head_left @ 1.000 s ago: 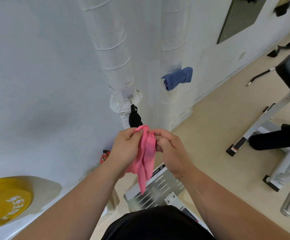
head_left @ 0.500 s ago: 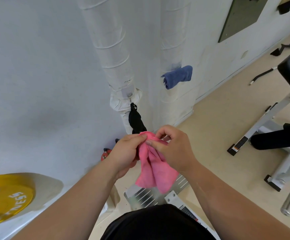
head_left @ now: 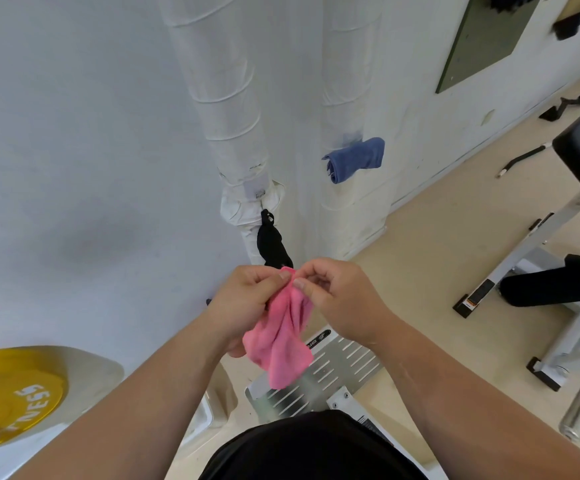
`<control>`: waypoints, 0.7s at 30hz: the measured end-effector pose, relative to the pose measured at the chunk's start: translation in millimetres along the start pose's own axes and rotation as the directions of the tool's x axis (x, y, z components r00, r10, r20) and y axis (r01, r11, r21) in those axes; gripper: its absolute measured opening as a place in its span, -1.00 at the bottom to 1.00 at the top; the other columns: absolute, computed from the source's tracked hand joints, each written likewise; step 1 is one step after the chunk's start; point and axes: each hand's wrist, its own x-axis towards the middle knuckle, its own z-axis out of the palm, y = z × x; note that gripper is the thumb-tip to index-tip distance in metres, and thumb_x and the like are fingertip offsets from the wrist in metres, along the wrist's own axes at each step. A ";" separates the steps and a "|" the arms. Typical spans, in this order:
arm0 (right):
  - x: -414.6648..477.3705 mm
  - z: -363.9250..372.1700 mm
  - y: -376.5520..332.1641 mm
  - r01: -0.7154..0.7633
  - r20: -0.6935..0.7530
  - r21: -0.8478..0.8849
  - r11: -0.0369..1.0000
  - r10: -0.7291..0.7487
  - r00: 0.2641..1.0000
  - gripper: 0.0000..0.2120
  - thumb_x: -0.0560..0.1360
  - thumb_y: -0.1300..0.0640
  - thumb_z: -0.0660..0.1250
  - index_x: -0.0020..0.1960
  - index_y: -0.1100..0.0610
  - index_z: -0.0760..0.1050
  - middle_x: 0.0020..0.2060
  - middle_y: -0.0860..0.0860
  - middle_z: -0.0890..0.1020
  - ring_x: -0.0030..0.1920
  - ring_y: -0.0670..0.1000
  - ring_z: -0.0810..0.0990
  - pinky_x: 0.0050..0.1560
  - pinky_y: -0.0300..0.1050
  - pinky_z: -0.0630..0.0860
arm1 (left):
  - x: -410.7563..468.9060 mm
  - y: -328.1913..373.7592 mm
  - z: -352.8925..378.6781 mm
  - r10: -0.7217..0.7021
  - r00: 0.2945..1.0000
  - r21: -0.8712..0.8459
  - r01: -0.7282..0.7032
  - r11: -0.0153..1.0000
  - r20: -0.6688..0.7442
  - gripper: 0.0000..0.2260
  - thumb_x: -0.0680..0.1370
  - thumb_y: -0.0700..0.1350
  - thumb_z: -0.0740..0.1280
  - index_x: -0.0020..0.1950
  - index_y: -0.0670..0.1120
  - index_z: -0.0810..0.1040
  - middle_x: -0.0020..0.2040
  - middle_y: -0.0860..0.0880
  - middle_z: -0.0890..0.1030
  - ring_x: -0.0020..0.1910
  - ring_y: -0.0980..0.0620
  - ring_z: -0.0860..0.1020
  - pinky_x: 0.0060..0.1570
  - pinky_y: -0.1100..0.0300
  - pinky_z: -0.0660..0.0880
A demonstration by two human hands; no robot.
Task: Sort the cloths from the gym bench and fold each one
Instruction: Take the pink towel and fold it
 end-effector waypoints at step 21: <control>2.4 -3.2 -17.7 0.240 -0.111 -0.217 0.946 -0.268 0.957 -0.95 0.47 0.20 0.49 -0.15 0.08 0.66 -0.28 -0.08 0.62 -0.22 -0.06 0.57 -0.15 -0.32 0.43 | -1.3 -3.4 -13.7 0.040 0.976 0.073 -0.057 0.996 0.213 -0.82 0.68 -0.13 0.29 0.08 -0.13 0.68 -0.27 -0.45 0.30 -0.42 -0.41 0.14 -0.43 0.07 0.16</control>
